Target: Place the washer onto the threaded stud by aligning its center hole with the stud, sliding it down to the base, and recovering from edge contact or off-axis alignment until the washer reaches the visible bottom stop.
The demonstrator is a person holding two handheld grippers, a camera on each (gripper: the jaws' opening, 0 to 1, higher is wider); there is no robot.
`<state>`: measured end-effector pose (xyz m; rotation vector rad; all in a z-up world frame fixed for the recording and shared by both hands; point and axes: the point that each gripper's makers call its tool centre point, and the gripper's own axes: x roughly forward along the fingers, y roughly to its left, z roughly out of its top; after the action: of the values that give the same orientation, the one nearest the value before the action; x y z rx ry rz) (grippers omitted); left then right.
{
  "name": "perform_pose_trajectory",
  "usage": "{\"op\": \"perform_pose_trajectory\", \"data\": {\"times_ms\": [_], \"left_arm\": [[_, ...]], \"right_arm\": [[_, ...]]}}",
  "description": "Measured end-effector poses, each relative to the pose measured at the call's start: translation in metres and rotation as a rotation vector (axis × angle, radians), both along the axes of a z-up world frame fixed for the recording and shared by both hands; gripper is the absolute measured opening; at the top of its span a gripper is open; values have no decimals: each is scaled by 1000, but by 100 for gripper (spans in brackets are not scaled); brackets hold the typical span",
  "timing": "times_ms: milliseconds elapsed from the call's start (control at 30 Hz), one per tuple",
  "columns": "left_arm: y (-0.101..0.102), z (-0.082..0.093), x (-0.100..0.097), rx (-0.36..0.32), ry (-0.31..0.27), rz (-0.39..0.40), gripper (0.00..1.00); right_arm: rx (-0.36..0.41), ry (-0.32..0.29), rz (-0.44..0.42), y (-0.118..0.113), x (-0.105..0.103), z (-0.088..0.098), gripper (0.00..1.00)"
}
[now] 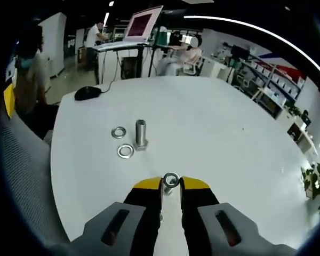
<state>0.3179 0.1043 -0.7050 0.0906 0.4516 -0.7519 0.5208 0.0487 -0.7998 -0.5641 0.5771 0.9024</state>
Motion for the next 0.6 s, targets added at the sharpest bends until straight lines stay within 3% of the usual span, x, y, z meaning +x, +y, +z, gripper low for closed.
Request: {"op": "perform_pose_trajectory", "data": {"times_ms": [600], "left_arm": [[-3, -1, -2, -1, 11, -22, 15]], "right_arm": [[-4, 58, -36, 0, 5, -12, 14]]}}
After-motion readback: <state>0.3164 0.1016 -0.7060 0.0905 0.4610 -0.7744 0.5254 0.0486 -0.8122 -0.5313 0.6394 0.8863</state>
